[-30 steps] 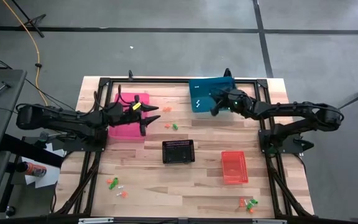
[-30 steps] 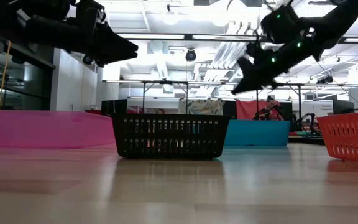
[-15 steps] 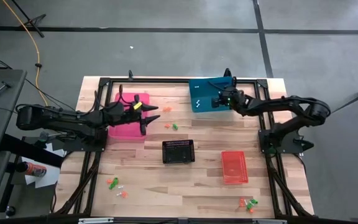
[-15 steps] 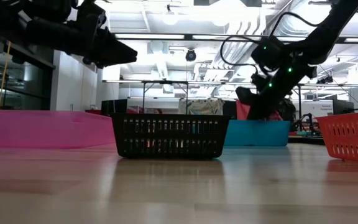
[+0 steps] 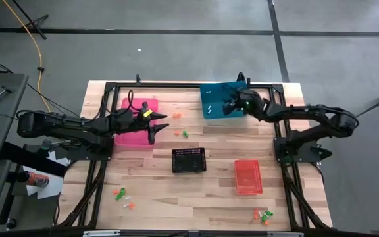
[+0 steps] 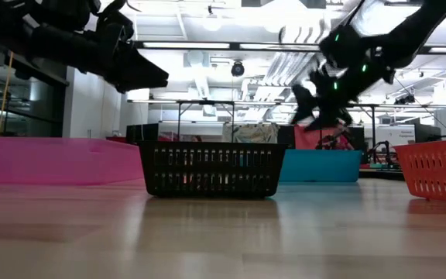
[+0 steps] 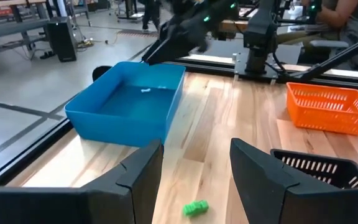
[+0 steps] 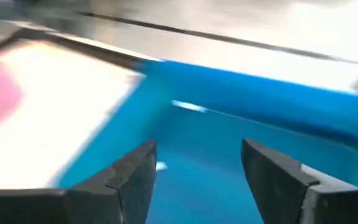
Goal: Sort Halloween decoration
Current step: Put the white bone toy into the blue bin
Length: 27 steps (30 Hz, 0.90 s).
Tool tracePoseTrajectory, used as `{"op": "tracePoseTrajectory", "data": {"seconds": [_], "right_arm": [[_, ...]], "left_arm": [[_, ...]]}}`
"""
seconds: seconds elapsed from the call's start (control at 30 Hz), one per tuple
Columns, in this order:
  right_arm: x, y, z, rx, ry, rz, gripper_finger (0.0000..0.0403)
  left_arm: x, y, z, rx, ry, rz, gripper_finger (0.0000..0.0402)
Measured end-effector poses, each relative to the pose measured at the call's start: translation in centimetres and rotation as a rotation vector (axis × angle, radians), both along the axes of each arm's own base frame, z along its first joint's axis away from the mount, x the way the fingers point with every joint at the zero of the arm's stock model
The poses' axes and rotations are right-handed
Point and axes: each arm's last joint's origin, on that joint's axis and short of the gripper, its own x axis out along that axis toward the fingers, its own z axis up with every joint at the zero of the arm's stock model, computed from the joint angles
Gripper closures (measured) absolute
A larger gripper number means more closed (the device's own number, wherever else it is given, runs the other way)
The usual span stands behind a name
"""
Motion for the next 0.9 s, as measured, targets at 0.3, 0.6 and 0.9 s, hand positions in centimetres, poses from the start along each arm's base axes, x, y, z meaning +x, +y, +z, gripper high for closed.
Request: {"op": "tracePoseTrajectory", "data": {"seconds": [0.3,0.6,0.9], "right_arm": [[3.6,7.9,3.0,-0.242,-0.219,0.525,0.0163],[4.3,12.0,5.1,-0.473,-0.397,0.685,0.0163],[4.3,12.7,4.7,-0.463,-0.364,0.723,0.0163]], "left_arm": [[0.2,-0.7,0.7,0.021,-0.07,-0.047,0.0227],[0.3,-1.5,1.6,0.088,-0.147,-0.097,0.0227],[-0.1,-2.0,2.4,0.103,-0.194,-0.252,0.0227]]}}
